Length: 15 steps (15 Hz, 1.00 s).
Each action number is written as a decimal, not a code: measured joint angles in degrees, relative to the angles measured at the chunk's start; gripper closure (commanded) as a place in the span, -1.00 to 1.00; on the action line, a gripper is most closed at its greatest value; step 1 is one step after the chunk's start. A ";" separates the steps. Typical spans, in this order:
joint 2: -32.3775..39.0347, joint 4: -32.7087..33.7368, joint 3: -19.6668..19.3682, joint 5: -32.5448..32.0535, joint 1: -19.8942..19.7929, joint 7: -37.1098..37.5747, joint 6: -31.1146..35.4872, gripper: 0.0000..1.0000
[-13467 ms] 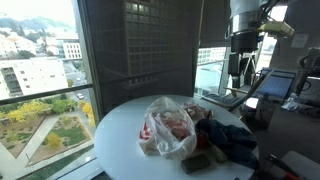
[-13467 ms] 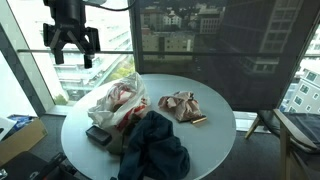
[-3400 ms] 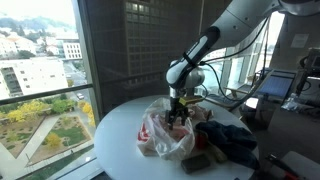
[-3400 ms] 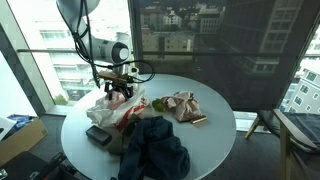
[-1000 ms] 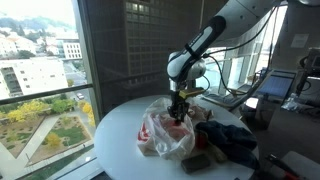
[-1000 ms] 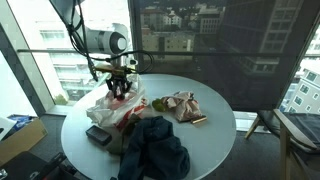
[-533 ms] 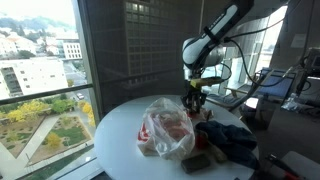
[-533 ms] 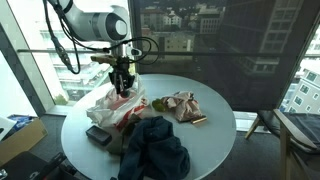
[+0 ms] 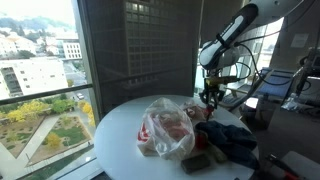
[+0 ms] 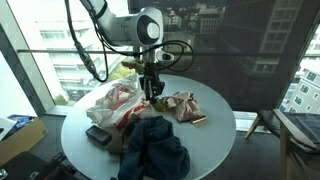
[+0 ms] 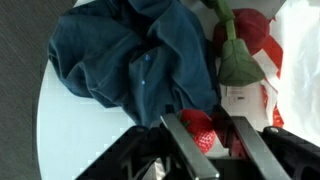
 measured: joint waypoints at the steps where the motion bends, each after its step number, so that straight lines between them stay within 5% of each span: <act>1: 1.30 1.31 -0.40 -0.03 -0.59 -0.07 0.04 0.59; 15: 23.07 22.03 -0.46 0.66 -5.98 -11.18 1.33 0.57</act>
